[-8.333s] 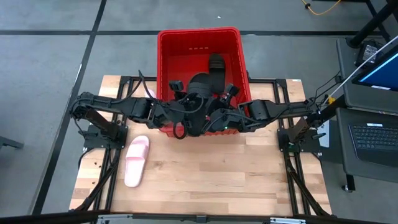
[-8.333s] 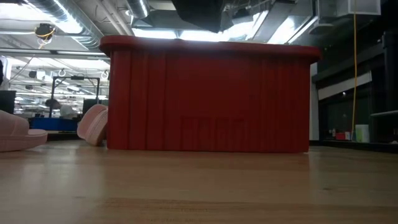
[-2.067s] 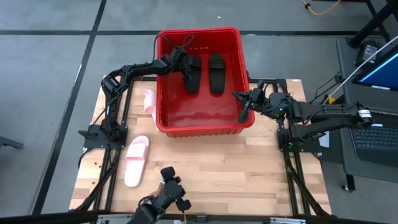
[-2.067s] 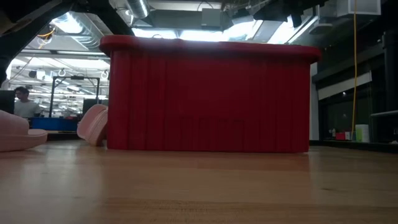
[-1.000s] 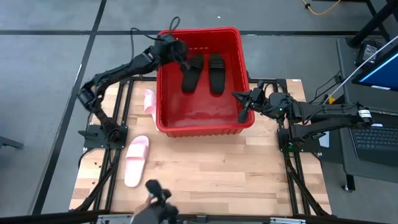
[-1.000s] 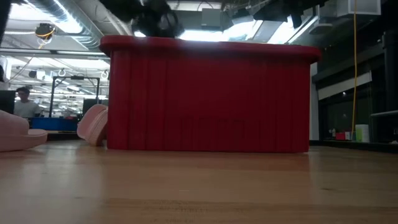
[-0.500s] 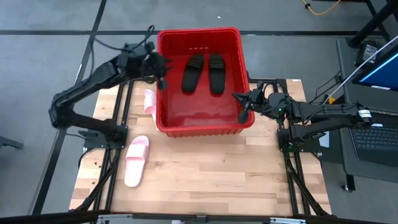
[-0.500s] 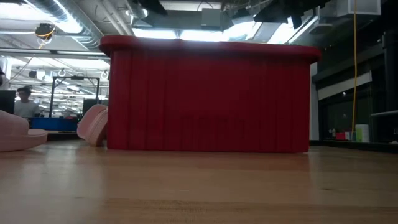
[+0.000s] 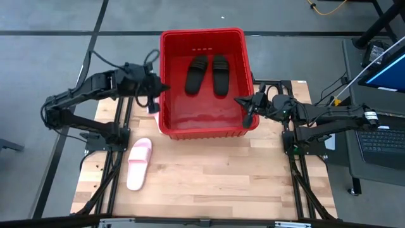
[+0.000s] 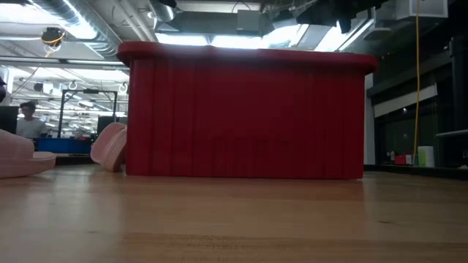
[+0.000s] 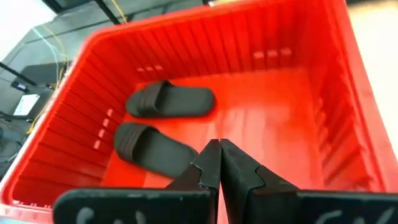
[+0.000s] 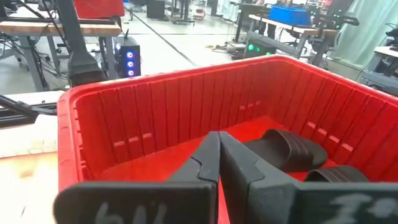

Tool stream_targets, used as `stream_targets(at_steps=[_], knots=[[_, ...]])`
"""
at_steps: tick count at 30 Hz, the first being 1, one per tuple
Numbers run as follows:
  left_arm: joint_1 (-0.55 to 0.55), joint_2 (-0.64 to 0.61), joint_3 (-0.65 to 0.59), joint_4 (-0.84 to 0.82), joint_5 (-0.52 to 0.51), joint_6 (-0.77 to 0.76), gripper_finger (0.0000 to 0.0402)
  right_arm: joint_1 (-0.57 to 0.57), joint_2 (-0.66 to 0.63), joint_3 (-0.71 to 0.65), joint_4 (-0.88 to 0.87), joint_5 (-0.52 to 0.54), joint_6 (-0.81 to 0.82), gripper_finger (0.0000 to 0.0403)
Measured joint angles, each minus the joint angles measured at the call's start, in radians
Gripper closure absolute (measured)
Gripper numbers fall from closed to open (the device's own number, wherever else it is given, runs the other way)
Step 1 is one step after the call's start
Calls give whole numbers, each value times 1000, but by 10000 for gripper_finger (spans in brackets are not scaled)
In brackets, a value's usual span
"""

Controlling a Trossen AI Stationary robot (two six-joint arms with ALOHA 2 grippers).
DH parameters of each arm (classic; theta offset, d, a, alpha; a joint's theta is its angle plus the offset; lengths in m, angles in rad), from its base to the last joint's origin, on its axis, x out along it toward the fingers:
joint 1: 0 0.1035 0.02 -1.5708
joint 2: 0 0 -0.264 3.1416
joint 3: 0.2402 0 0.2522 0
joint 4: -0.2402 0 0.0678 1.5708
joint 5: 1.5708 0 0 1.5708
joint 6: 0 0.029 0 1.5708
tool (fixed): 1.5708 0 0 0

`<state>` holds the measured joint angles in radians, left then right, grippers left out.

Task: Pick and place slides into bin
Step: Put the bottom pink slide in the red bin

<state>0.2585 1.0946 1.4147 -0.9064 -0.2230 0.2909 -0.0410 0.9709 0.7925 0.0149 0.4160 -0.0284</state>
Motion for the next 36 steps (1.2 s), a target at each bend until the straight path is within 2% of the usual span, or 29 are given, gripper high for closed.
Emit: stream_targets(at_steps=[5,10,13,16,20,30,36], knots=[[-113,-6,0,-115,-24,-47,401,0,17,0,1,0,7,392],[-258,-22,0,-266,42,-154,400,0,49,0,2,0,78,392],[-340,-34,0,-345,118,-209,400,0,72,0,3,-10,98,392],[-407,-43,0,-369,199,-292,400,0,93,0,3,-49,126,392],[-504,-47,0,-369,224,-440,400,8,112,0,5,-79,132,392],[-842,-1,0,-396,72,-819,400,77,113,0,46,-79,131,392],[-1013,77,0,-441,-16,-1007,400,105,113,0,46,-79,156,392]])
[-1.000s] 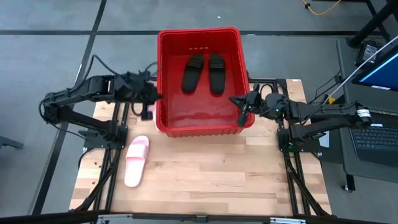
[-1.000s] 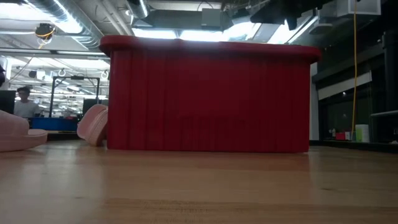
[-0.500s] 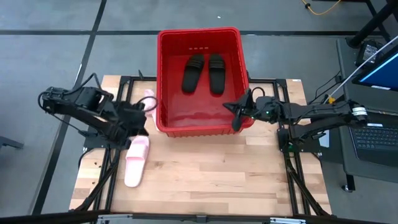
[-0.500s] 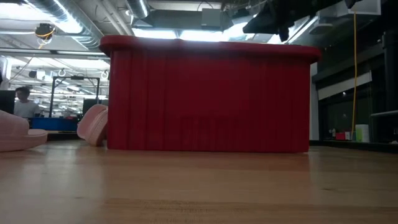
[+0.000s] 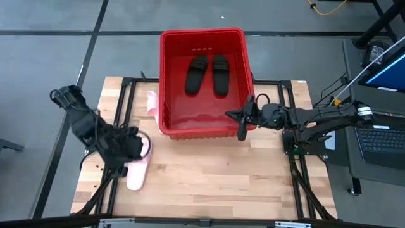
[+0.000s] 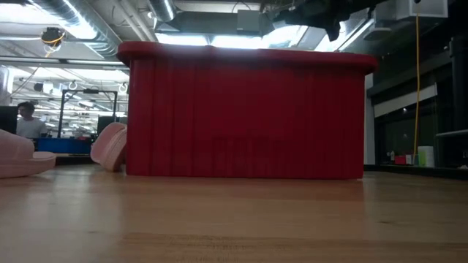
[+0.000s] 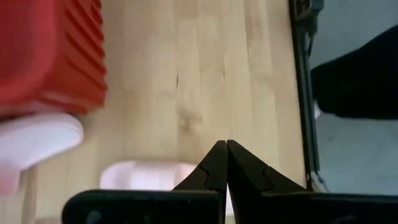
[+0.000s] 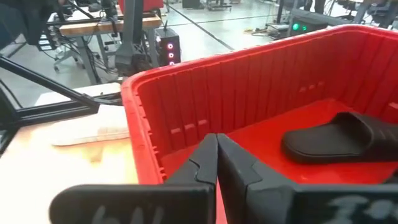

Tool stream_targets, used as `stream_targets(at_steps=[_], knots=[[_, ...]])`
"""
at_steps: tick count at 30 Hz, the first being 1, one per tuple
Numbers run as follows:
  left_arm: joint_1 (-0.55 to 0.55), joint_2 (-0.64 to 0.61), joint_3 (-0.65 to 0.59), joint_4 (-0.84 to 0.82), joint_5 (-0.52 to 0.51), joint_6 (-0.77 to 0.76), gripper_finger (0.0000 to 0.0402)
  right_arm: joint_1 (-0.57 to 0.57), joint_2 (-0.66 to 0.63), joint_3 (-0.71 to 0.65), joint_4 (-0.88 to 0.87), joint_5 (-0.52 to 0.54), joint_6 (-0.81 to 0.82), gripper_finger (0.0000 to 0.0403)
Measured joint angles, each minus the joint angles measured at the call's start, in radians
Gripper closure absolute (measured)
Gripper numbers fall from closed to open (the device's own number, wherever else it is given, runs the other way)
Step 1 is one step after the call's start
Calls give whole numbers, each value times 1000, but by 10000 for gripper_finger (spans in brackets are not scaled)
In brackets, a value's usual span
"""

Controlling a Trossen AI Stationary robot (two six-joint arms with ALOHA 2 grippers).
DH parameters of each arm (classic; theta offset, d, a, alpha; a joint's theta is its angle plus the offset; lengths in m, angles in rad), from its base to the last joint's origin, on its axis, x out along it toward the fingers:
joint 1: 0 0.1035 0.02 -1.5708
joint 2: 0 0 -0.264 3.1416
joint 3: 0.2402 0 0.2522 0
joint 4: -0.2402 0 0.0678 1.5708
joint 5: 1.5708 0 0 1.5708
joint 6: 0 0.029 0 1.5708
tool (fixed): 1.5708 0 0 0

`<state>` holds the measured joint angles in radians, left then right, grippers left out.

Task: Pick and place slides into bin
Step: Put the bottom pink slide in the red bin

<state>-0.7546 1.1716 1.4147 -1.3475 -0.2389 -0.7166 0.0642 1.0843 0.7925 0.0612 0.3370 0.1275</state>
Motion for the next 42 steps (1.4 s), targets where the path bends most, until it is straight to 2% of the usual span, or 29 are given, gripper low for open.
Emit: stream_targets(at_steps=[4,9,14,19,22,29,37,42], knots=[[-75,71,20,-45,0,-111,400,13,0,0,0,0,3,392],[-160,162,107,-79,-5,-221,400,19,0,0,1,0,3,392],[-226,239,190,-125,-71,-328,400,19,0,0,1,0,26,392],[-259,306,189,-232,-121,-397,400,19,0,0,1,0,25,392],[-272,320,161,-210,-114,-392,400,19,0,0,0,0,25,392],[-285,339,146,-223,-196,-475,400,19,0,0,-3,0,25,392],[-293,340,146,-223,-176,-530,397,19,0,0,-11,0,27,392],[-293,340,146,-224,-148,-566,367,19,0,0,-14,0,28,392]])
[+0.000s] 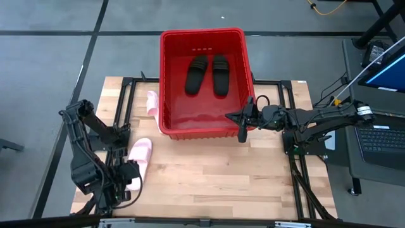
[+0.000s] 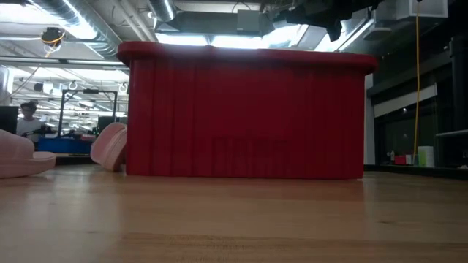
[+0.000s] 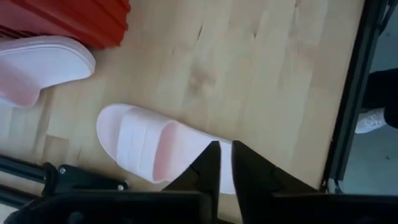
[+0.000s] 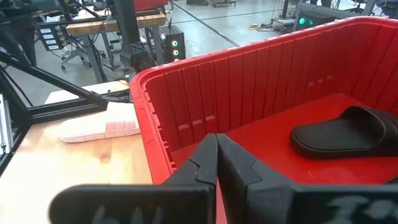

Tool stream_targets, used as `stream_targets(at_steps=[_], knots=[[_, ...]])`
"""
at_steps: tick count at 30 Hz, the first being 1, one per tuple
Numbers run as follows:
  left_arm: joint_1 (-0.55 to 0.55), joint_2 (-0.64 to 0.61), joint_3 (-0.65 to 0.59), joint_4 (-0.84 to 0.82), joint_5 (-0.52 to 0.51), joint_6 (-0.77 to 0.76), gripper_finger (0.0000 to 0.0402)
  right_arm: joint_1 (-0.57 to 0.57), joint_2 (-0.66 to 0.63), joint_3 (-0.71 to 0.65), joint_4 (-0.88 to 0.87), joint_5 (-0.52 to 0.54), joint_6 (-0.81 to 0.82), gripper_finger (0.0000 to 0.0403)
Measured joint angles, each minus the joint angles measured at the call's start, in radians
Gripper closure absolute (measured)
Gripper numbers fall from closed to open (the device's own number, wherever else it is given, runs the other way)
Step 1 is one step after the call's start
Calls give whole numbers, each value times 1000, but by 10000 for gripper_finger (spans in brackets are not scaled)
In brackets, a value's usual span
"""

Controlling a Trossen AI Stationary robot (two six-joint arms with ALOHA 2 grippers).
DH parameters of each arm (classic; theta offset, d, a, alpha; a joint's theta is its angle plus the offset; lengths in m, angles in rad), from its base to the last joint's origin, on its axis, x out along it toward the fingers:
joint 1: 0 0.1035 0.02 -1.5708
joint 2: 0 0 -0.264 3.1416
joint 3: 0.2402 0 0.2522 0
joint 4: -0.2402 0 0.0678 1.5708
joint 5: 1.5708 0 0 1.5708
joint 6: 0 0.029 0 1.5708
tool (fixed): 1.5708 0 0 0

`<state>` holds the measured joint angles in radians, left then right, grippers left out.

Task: Pick and place slides into bin
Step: Put the bottom pink slide in the red bin

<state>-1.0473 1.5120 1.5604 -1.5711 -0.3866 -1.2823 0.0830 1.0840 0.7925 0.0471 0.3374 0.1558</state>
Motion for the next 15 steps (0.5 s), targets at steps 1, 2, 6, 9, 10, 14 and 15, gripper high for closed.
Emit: stream_targets(at_steps=[1,2,6,9,10,14,15], knots=[[0,0,0,0,0,-3,358,0,0,0,0,0,0,392],[0,0,0,0,0,-4,348,0,0,0,0,0,0,392],[0,2,0,0,-10,14,311,0,0,0,0,0,0,392],[0,21,0,0,-30,67,287,0,0,0,0,0,0,392],[0,33,0,0,-42,90,281,0,0,0,-1,0,1,392],[2,87,0,0,-68,134,268,0,0,0,-20,0,24,392],[4,102,0,0,-67,133,268,0,0,0,-25,0,26,392]])
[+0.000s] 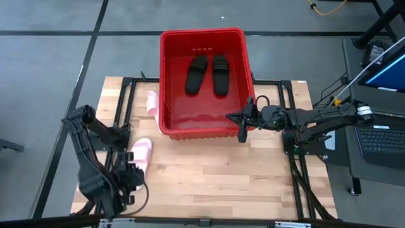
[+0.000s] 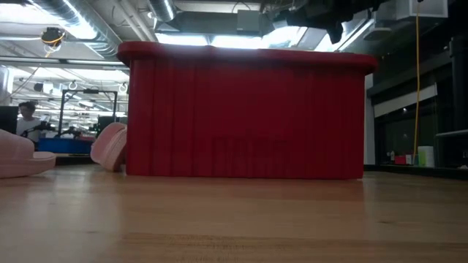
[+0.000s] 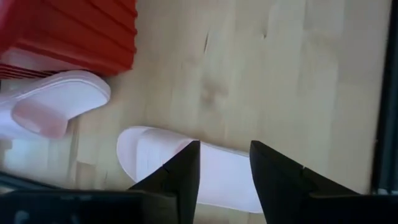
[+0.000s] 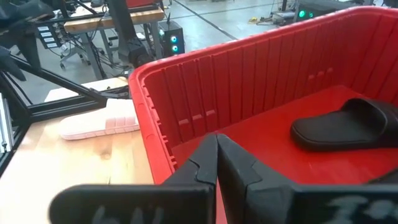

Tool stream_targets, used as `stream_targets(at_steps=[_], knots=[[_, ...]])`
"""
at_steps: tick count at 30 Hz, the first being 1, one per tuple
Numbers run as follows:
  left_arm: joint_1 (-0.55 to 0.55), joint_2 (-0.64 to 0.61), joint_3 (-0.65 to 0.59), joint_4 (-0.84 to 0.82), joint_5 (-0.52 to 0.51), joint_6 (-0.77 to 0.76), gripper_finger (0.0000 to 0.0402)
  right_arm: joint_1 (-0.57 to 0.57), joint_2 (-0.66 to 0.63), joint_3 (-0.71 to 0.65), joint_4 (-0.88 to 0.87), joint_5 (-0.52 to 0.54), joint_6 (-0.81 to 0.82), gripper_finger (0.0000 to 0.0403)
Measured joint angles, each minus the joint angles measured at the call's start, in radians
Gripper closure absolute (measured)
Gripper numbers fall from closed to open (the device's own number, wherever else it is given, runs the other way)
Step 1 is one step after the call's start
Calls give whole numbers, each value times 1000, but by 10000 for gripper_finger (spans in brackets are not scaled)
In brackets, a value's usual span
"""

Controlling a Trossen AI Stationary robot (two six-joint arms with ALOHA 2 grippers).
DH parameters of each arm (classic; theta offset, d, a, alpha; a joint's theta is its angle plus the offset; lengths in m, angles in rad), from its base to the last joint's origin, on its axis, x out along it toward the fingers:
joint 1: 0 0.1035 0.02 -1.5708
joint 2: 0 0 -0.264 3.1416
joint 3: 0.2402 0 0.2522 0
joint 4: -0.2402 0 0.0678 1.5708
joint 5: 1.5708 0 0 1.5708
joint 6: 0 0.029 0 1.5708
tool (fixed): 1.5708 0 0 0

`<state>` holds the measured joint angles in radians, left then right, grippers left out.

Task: Pick and place slides into bin
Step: Put the bottom pink slide in the red bin

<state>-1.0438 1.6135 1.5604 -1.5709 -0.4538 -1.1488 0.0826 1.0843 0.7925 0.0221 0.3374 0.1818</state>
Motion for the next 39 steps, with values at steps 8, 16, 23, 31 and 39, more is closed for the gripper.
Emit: stream_targets(at_steps=[8,16,23,31,39], knots=[[-3,97,0,0,4,-118,270,0,0,0,-11,0,-3,392],[-2,80,-35,6,6,-100,270,0,0,0,-48,0,-5,392],[-27,-112,-339,65,28,-246,270,0,0,0,-51,0,-6,392],[-45,-177,-506,156,72,-201,270,0,0,0,-51,0,-4,392],[-62,-175,-634,220,82,-222,270,0,0,0,-51,0,-3,392]])
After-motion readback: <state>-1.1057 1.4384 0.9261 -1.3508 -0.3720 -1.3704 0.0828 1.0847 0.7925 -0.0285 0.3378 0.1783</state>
